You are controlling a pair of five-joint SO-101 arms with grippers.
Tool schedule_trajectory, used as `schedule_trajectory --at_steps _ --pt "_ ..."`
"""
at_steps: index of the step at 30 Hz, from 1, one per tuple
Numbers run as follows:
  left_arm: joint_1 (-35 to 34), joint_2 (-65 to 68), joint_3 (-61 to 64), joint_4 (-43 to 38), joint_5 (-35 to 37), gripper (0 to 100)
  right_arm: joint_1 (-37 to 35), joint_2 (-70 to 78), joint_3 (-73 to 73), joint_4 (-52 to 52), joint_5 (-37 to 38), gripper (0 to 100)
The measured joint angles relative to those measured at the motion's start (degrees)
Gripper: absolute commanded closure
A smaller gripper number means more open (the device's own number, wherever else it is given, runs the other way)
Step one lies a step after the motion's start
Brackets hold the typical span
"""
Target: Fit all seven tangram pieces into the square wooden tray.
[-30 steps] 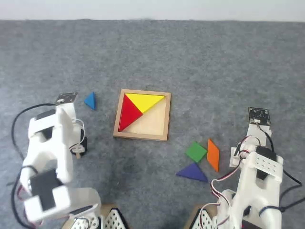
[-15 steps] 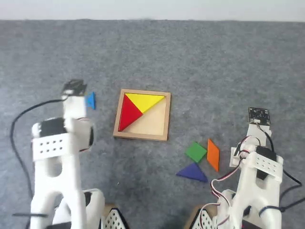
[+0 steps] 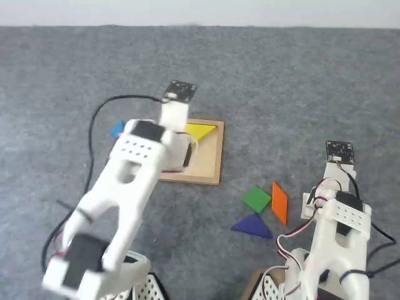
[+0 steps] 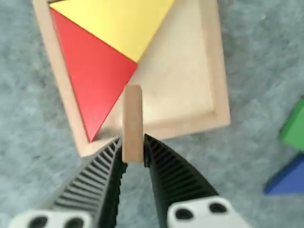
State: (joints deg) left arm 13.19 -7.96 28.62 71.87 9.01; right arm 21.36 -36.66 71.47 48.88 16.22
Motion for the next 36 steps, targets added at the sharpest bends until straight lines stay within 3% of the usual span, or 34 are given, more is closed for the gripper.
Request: schedule_trajectory --at_steps 7,12,19,28,36 --pt "0.0 21.27 -14.77 2.9 13.8 99 0.0 0.0 0.0 0.0 0.0 91.4" --pt "0.0 23.03 -16.26 2.37 21.1 97 0.0 0.0 0.0 0.0 0.0 91.4" --pt "-0.62 22.15 -14.68 1.41 22.51 78 0.0 0.0 0.0 0.0 0.0 91.4" --pt "-2.29 20.31 -14.68 3.43 22.59 75 0.0 0.0 0.0 0.0 0.0 91.4" --pt "-14.33 -0.7 -7.38 3.69 19.78 75 -2.2 -0.79 -1.41 1.41 0.0 91.4"
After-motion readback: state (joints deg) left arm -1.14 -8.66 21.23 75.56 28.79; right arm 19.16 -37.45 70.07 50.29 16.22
